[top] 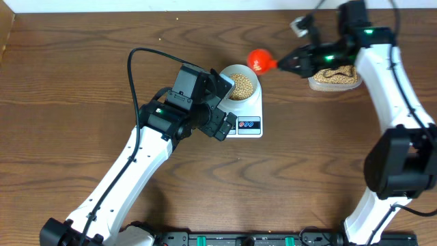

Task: Scoop item into bowl and weigh 50g on scale
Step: 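Move the scoop with the right gripper back to the soybean tub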

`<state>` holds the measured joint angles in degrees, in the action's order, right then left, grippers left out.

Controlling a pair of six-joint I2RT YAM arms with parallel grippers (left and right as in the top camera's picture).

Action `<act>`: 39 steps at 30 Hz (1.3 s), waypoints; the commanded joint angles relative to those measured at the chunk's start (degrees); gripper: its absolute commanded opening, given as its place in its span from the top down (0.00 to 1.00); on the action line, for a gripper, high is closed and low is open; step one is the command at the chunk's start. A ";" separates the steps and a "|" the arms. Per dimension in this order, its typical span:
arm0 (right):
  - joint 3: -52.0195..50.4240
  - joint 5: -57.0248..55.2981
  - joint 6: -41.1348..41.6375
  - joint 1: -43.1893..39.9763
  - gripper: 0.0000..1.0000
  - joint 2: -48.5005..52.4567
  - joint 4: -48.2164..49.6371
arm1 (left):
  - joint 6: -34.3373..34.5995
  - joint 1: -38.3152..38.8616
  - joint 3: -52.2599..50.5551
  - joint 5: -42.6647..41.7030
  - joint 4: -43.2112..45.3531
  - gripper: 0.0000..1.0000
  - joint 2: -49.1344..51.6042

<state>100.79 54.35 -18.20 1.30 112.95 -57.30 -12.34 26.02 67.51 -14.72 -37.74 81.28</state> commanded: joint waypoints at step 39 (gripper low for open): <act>0.61 -81.66 13.49 3.52 0.99 -4.31 -3.96 | -0.94 -0.24 0.00 -0.26 -0.22 0.02 0.44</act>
<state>100.79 -13.47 -6.83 2.52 110.19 -61.12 -12.34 26.02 67.51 -14.72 -37.74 81.28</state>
